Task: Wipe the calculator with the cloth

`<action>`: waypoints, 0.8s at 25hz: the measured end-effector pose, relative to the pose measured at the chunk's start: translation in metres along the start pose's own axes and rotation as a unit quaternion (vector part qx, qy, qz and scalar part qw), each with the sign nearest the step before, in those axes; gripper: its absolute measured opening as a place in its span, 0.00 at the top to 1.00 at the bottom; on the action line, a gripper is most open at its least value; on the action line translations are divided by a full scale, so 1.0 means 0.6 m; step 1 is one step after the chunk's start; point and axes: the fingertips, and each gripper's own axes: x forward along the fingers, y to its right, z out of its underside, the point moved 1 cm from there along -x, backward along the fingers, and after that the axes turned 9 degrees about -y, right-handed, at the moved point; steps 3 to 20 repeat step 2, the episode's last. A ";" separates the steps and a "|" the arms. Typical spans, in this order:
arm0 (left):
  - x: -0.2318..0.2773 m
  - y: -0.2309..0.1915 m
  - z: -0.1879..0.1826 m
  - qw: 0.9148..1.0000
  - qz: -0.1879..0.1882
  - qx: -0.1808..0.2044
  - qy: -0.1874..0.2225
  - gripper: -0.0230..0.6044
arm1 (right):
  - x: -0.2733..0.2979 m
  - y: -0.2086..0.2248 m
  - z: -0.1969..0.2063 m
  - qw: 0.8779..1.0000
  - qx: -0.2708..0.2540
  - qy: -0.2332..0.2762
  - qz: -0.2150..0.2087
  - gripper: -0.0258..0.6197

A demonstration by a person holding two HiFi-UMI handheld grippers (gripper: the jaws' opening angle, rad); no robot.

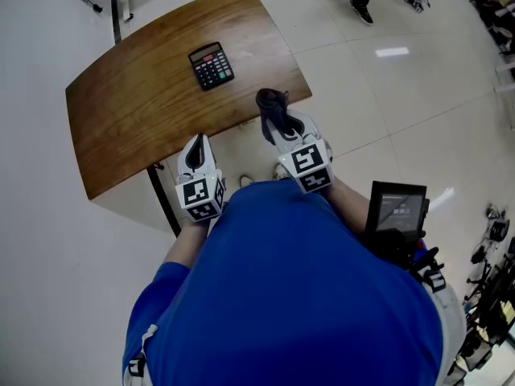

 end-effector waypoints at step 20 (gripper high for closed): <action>-0.002 -0.002 0.002 1.000 -0.002 -0.001 -0.001 0.96 | 0.000 -0.001 0.001 1.000 0.001 0.000 0.000 0.84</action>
